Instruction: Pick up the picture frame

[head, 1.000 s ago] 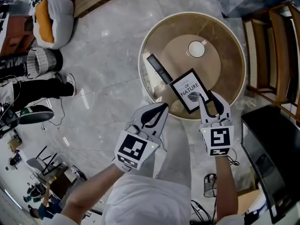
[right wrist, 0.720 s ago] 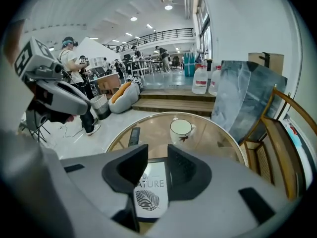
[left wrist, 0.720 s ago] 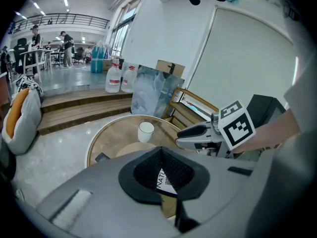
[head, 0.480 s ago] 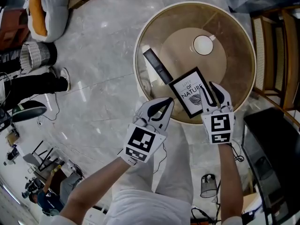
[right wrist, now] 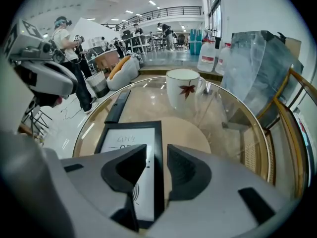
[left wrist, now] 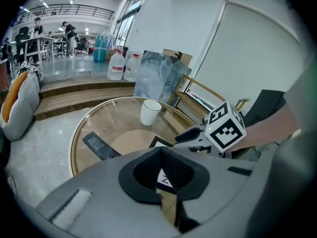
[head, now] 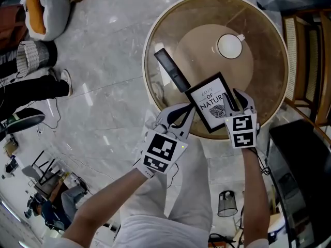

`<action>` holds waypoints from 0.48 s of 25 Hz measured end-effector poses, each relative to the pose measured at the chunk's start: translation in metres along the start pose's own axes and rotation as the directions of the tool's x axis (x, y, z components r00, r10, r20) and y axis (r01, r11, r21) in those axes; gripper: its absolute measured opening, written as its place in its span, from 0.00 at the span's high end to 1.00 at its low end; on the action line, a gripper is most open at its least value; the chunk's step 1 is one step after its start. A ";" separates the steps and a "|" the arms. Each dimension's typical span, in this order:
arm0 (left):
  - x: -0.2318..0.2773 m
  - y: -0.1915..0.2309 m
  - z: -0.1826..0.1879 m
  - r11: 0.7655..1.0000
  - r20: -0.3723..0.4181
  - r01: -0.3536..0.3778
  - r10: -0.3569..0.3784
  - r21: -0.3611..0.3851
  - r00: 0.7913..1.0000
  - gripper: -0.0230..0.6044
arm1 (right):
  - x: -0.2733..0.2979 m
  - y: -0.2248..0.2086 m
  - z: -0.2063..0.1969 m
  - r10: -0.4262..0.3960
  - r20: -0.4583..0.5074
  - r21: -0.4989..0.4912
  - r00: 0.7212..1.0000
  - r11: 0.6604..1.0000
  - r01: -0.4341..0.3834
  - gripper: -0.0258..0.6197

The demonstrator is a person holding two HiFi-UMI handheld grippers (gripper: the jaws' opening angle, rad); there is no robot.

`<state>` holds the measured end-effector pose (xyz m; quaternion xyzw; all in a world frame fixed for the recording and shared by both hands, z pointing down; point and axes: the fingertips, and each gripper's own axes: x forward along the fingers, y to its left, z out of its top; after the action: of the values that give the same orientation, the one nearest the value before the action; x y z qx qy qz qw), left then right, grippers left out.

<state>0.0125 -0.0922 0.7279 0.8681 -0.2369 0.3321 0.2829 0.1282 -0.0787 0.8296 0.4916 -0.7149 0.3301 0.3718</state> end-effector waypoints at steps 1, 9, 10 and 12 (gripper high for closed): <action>0.002 0.000 -0.002 1.000 -0.003 0.001 -0.001 -0.002 1.000 0.97 | 0.002 -0.001 -0.005 0.004 -0.012 -0.004 1.000 1.000 -0.004 0.79; 0.018 0.001 -0.013 1.000 -0.026 0.011 -0.011 -0.023 1.000 0.97 | 0.020 -0.001 -0.026 0.031 -0.069 -0.017 0.997 0.999 -0.032 0.78; 0.019 0.001 -0.015 1.000 -0.031 0.012 -0.013 -0.013 0.999 0.97 | 0.020 -0.001 -0.026 0.035 -0.067 -0.010 0.997 0.999 -0.036 0.78; 0.020 -0.001 -0.017 1.000 -0.042 0.012 -0.012 -0.002 0.999 0.97 | 0.022 -0.001 -0.026 0.054 -0.070 0.015 0.996 0.998 -0.053 0.78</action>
<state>0.0184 -0.0846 0.7523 0.8620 -0.2259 0.3485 0.2905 0.1291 -0.0669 0.8614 0.4627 -0.7121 0.3618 0.3846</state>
